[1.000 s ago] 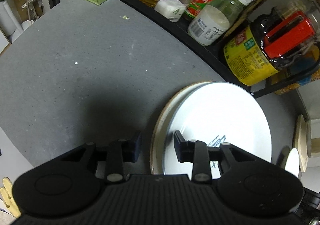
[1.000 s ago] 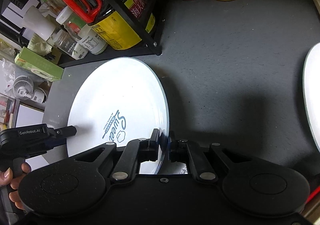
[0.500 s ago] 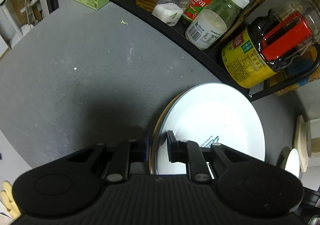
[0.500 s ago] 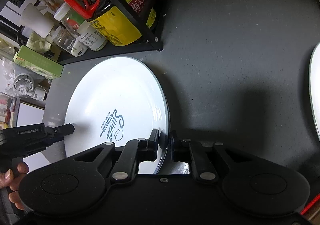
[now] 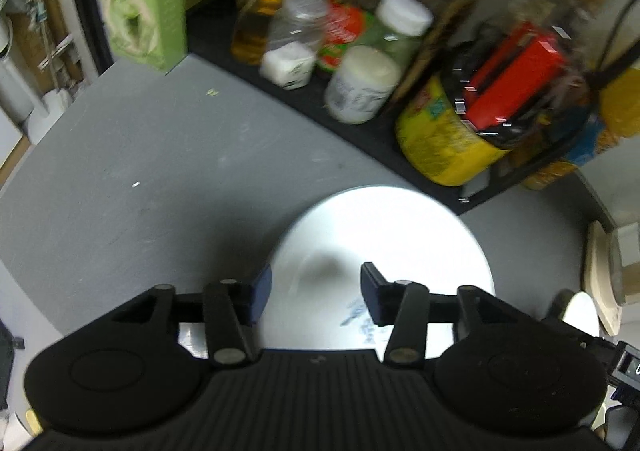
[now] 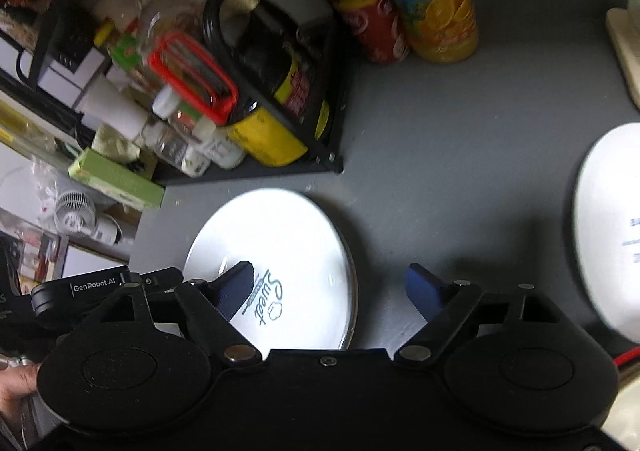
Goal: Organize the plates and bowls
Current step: 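Open both grippers to release the 'Sweet' plate, then move both tools to the white 'BAKERY' plate beside the kettle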
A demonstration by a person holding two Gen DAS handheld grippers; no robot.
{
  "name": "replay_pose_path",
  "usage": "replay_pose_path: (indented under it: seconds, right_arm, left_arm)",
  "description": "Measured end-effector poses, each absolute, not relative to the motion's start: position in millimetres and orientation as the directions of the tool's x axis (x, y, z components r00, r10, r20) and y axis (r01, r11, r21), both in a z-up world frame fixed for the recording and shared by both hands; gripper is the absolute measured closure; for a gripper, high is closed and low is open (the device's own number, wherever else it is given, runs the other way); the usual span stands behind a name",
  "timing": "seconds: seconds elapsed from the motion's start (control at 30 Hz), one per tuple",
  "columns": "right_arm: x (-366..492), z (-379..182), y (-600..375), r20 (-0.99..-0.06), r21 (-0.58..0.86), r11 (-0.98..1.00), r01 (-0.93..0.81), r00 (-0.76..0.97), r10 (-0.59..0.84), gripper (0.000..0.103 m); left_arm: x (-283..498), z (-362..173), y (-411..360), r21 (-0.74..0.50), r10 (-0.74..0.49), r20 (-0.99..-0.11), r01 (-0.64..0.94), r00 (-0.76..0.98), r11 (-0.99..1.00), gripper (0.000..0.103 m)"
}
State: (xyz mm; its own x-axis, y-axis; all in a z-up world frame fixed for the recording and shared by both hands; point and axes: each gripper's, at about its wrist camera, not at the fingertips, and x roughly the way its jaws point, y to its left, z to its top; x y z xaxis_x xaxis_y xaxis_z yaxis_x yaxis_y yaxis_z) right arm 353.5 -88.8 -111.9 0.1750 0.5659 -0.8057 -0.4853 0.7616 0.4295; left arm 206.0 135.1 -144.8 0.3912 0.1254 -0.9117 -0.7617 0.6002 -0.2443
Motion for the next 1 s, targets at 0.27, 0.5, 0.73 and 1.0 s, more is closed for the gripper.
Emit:
replay_pose_path:
  seconds: [0.27,0.5,0.73,1.0]
  right_arm:
    - [362.2,-89.8,-131.5,-0.782,0.415,0.802,-0.430,0.283,0.556,0.010]
    - [371.7,-74.8,-186.3,-0.757,0.400,0.845,-0.354,0.391,0.523,0.006]
    - [378.5,-74.3,-235.6,-0.770,0.359,0.900,-0.247,0.467,0.435,0.000]
    - [379.6,-76.4,-275.7,-0.770,0.372,0.914,-0.163,0.496,0.402,0.000]
  left_arm:
    - [244.0,-130.3,96.5,-0.281,0.081,-0.888,-0.674,0.452,0.683,0.046]
    - [287.1,-120.9,50.8,-0.302,0.016,-0.874,-0.570,0.485,0.764,0.046]
    - [323.8,-121.5,4.3,-0.313,-0.044,-0.860,-0.458,0.509,0.832,0.046]
    - [353.1,-122.6,-40.7,-0.310,-0.089,-0.851,-0.358,0.518,0.881,0.046]
